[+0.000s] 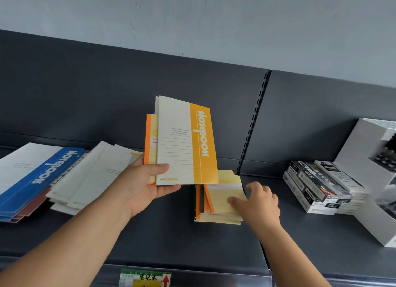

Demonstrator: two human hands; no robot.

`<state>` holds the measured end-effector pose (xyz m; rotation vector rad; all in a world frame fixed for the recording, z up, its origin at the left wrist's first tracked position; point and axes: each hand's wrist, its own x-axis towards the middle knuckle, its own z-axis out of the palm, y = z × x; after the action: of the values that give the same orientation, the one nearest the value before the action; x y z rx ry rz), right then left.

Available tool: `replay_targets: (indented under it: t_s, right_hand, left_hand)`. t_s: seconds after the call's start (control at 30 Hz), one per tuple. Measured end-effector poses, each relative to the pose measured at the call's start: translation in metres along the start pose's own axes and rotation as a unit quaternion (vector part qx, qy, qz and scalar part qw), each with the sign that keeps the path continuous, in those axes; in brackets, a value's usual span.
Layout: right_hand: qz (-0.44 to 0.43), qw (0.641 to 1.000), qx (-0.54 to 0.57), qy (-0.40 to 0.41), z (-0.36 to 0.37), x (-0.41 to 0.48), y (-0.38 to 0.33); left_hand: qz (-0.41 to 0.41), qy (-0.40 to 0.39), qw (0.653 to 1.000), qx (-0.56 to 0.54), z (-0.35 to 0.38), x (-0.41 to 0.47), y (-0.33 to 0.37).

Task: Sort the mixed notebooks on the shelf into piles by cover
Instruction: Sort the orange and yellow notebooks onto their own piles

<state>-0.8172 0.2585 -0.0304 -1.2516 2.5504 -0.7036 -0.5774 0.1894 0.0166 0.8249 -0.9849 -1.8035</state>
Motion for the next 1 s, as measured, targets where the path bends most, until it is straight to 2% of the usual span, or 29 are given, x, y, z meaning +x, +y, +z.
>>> replay_targets:
  t_s: [0.07,0.13,0.2,0.23,0.27,0.3,0.37,0.47,0.67,0.8,1.0]
  right_hand:
    - [-0.036,0.998,0.039,0.039,-0.004,-0.002,-0.004]
    - [-0.054,0.975,0.211,0.042,-0.012,-0.005,-0.011]
    - [-0.017,0.902,0.424,-0.083,-0.021,-0.01,-0.025]
    - [0.008,0.863,0.481,-0.151,-0.024,-0.012,-0.029]
    - [0.017,0.845,0.497,-0.197,-0.025,-0.014,-0.033]
    - [0.01,0.848,0.485,-0.215,-0.025,-0.016,-0.035]
    - [-0.008,0.874,0.445,-0.196,-0.022,-0.019,-0.036]
    - [-0.023,0.888,0.423,-0.177,-0.017,-0.02,-0.038]
    - [-0.074,0.913,0.367,-0.163,-0.004,-0.029,-0.065]
    - [-0.088,0.898,0.382,-0.2,0.018,-0.036,-0.091]
    - [-0.056,0.844,0.452,-0.284,0.051,-0.05,-0.129]
  left_hand:
    - [-0.006,-0.012,1.0,0.005,0.005,-0.002,-0.004]
    - [-0.011,-0.022,1.0,0.011,0.011,-0.004,-0.007]
    - [-0.015,-0.032,0.999,0.02,0.017,-0.005,-0.01]
    - [-0.016,-0.035,0.999,0.025,0.021,-0.005,-0.011]
    - [-0.017,-0.039,0.999,0.029,0.023,-0.006,-0.012]
    - [-0.018,-0.042,0.999,0.03,0.026,-0.007,-0.012]
    - [-0.018,-0.046,0.998,0.03,0.028,-0.009,-0.012]
    - [-0.019,-0.046,0.998,0.024,0.026,-0.014,-0.008]
    - [-0.001,0.015,0.999,0.041,-0.001,-0.028,0.004]
    - [0.028,0.059,0.996,0.063,-0.03,-0.043,0.016]
    - [0.056,0.123,0.99,0.045,-0.078,-0.064,0.031]
